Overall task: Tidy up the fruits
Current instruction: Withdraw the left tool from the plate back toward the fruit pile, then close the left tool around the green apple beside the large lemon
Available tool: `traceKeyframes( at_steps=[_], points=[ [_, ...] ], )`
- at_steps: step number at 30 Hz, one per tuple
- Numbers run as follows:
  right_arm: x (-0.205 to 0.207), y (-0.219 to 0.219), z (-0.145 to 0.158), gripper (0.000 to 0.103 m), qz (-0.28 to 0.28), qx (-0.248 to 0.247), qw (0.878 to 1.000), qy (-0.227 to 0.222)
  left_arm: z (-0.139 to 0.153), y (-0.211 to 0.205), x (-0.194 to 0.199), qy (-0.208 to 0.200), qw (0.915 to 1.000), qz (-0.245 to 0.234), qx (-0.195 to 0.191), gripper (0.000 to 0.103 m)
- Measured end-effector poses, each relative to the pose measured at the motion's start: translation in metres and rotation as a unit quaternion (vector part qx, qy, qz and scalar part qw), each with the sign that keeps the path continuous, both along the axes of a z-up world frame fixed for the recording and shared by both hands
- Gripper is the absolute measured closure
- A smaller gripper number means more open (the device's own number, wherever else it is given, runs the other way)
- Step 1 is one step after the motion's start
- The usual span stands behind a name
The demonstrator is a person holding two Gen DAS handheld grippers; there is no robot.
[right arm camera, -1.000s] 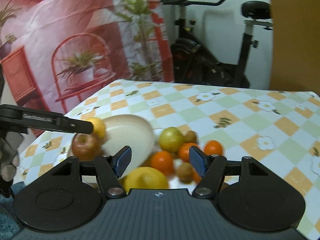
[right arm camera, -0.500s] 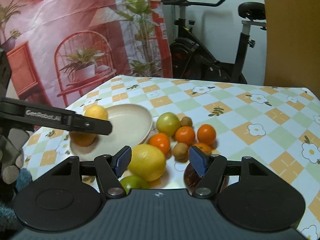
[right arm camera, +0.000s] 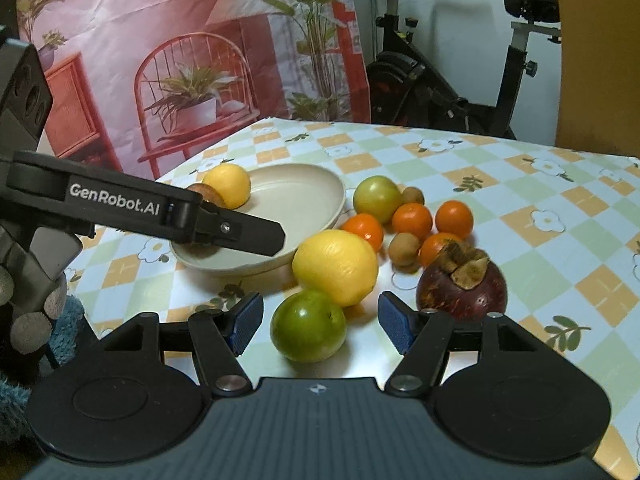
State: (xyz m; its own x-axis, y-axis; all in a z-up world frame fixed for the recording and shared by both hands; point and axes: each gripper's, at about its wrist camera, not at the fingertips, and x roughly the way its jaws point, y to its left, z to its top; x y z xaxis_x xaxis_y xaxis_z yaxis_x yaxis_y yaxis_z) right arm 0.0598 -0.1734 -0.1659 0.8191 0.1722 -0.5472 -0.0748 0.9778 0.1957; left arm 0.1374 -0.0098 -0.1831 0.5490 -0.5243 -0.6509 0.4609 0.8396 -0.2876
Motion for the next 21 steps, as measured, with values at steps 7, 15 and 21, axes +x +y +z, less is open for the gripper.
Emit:
traceKeyframes(
  at_steps=[7, 15, 21],
  points=[
    [0.005, 0.003, -0.011, 0.043, 0.011, 0.006, 1.000, 0.019, -0.010, -0.010, -0.004, 0.019, 0.9993, -0.033, -0.001, 0.039],
    [0.008, 0.005, -0.018, 0.052, 0.022, 0.010, 0.999, 0.031, -0.022, -0.018, -0.006, 0.040, 0.9974, -0.060, -0.002, 0.047],
    [0.008, 0.004, -0.018, 0.052, 0.024, 0.016, 0.999, 0.031, -0.029, -0.022, -0.003, 0.054, 0.9965, -0.063, -0.005, 0.051]
  ],
)
